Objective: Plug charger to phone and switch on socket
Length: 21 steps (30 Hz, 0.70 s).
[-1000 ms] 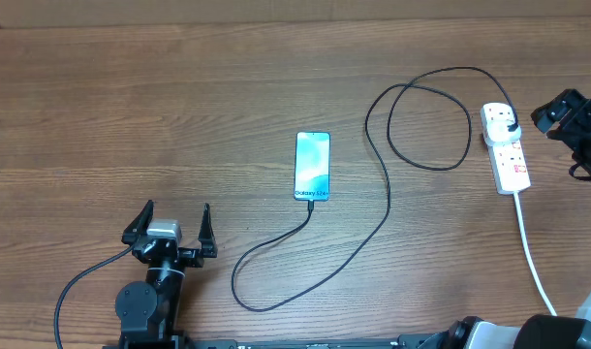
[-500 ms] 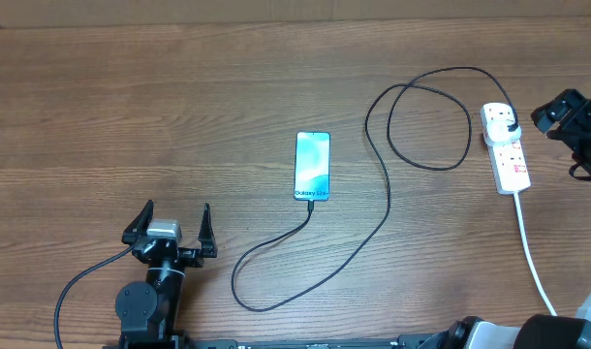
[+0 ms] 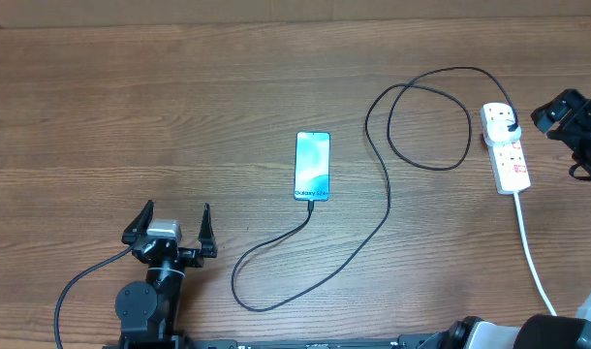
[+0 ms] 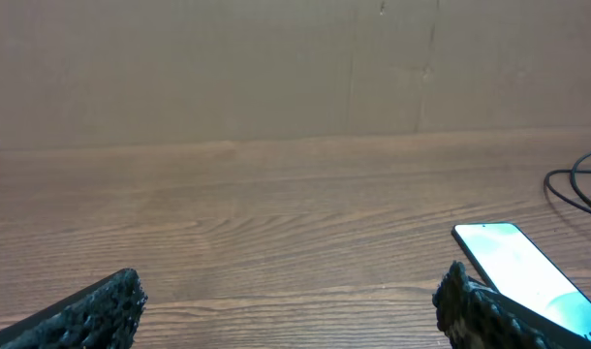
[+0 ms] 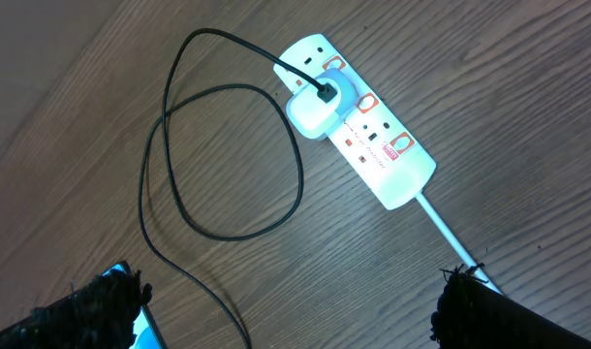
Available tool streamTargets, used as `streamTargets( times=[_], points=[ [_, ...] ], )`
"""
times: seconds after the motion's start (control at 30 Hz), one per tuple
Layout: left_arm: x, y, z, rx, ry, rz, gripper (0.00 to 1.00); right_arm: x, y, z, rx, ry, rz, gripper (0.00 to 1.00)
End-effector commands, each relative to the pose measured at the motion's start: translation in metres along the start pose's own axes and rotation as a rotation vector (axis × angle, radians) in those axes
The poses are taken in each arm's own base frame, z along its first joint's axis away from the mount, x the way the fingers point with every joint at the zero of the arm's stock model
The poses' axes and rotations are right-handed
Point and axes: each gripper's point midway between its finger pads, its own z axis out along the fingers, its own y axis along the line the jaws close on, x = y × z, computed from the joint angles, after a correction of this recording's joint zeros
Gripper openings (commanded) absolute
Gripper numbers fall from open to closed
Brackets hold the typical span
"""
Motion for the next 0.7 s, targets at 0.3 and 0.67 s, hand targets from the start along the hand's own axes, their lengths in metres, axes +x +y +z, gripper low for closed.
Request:
streamTargets(
  times=[0.3,0.67],
  points=[
    [0.000,0.000,0.000,0.004,-0.005,0.001,1.00,-0.020,0.027,-0.024,-0.060,-0.164,-0.052,1.00],
    [0.000,0.000,0.000,0.004,-0.005,0.001,1.00,0.005,0.095,-0.025,-0.268,-0.384,-0.268,1.00]
  ],
)
